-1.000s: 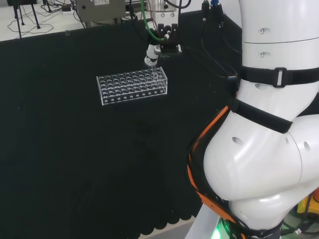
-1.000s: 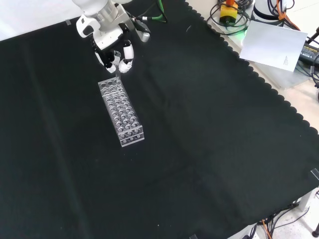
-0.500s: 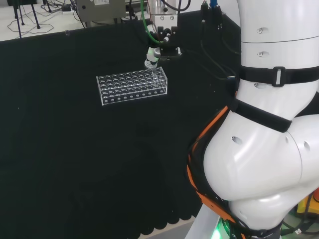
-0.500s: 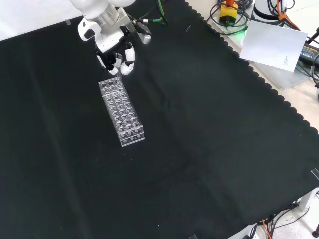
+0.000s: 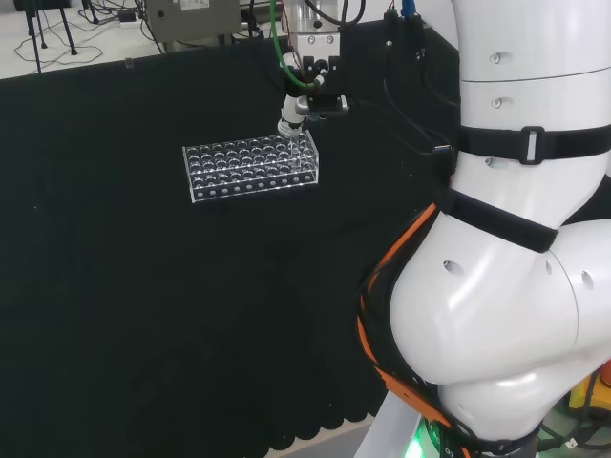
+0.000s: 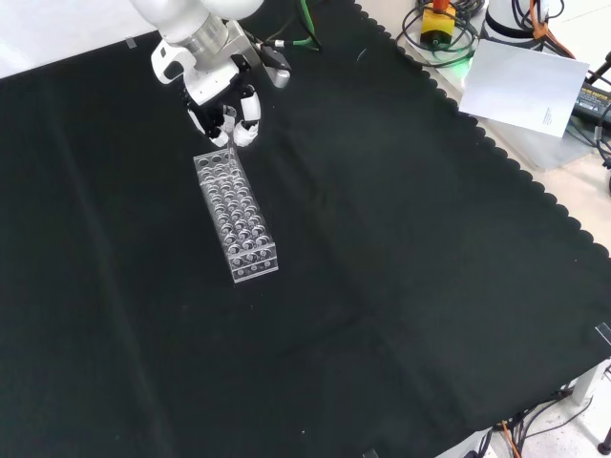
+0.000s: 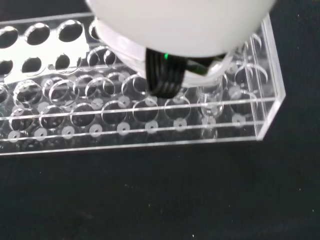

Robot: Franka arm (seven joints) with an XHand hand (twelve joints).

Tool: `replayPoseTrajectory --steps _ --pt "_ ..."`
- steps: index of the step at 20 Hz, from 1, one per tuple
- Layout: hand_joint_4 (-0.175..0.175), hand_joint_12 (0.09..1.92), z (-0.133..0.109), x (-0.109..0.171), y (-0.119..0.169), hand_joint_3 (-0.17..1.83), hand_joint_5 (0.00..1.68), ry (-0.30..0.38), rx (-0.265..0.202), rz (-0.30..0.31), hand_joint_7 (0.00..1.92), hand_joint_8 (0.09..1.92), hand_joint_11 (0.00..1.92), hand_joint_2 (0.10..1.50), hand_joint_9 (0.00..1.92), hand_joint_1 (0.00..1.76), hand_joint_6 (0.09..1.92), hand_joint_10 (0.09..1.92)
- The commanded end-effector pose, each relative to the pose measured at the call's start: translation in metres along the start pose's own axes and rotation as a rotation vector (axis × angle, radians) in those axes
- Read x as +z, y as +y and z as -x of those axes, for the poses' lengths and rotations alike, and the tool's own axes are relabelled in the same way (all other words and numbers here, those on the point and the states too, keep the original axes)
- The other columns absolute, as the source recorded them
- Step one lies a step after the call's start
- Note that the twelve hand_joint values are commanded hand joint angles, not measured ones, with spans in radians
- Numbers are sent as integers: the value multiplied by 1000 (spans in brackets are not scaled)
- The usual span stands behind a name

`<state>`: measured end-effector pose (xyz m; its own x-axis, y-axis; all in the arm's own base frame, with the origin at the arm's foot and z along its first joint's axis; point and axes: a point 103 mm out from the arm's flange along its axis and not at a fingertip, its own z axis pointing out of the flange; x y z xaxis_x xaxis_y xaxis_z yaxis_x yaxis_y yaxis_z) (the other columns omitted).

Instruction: Put the test tube back in the rack.

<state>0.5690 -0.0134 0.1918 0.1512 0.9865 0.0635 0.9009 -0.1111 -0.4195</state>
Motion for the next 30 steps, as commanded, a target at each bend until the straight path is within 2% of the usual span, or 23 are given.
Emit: replayPoseTrajectory --steps 1,9,17,20,23,25,27,29,30 --pt "-175 923 1 2 6 887 1456 -4 1 -1 1522 377 1415 458 1625 1345 397 737" --pt "-175 923 -8 -1 6 888 1453 -3 -1 -14 1518 384 1415 458 1625 1345 404 737" --pt "-175 924 5 11 2 889 1450 27 -11 -21 1516 390 1415 458 1624 1345 409 738" --pt "-175 927 -4 12 5 753 1451 11 -8 -31 1717 438 1424 544 1634 1263 362 737" --pt "-175 928 -1 14 4 717 1457 33 -12 -28 1760 440 1426 564 1637 1247 338 736" --pt "-175 928 -5 14 5 713 1458 20 -10 -35 1765 439 1426 567 1637 1246 333 735" --pt "-175 929 -3 14 5 711 1459 24 -18 -37 1766 438 1426 568 1637 1245 331 735" --pt "-175 929 5 14 2 814 1462 66 -33 -23 1611 385 1417 502 1629 1310 357 735" --pt "-175 946 8 14 1 827 1447 79 -42 -37 1554 394 1403 497 1619 1325 387 742"
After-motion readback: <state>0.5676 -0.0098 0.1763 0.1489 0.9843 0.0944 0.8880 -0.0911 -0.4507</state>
